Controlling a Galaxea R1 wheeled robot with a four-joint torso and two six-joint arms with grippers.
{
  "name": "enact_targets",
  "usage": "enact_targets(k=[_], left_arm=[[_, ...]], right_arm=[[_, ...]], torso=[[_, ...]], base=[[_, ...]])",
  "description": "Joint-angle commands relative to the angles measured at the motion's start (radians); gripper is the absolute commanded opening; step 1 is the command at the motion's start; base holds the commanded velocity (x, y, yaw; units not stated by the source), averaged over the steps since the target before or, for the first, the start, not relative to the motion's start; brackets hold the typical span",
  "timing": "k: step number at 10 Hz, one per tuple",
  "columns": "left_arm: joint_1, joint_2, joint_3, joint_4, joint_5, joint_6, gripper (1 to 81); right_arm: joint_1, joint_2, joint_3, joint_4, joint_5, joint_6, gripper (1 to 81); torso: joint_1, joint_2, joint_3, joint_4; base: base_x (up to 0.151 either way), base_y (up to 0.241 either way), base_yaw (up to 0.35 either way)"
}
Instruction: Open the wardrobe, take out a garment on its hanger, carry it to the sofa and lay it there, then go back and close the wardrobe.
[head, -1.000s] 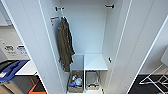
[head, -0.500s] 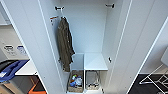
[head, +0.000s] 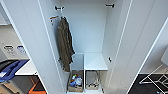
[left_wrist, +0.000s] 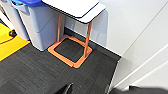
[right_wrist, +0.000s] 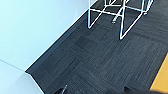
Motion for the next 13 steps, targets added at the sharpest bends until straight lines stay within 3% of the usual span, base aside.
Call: enact_targets(k=[1, 4, 6, 13], left_arm=[[-0.198, -0.002, 0.071, -0.088, 0.098, -0.006, 81.1], [-0.203, 0.067, 0.161, -0.190, 0.112, -0.007, 81.1], [-0.206, 0.143, 0.189, -0.209, 0.120, -0.007, 81.1], [-0.192, 0.418, 0.186, -0.172, 0.173, 0.011, 81.1]], right_arm=[[0.147, -0.056, 0.042, 0.006, -0.017, 0.063, 81.1], [0.173, -0.027, 0.134, 0.006, -0.007, 0.134, 81.1], [0.178, 0.031, 0.151, 0.006, -0.006, 0.152, 81.1], [0.141, 0.253, 0.240, -0.073, 0.000, 0.149, 81.1]], torso=[[0.000, 0.000, 0.000, 0.000], [0.001, 0.000, -0.001, 0.000], [0.001, 0.001, -0.001, 0.000], [0.002, 0.001, -0.002, 0.000]], base=[[0.000, 0.000, 0.000], [0.000, 0.000, 0.000], [0.000, 0.000, 0.000], [0.000, 0.000, 0.000]])
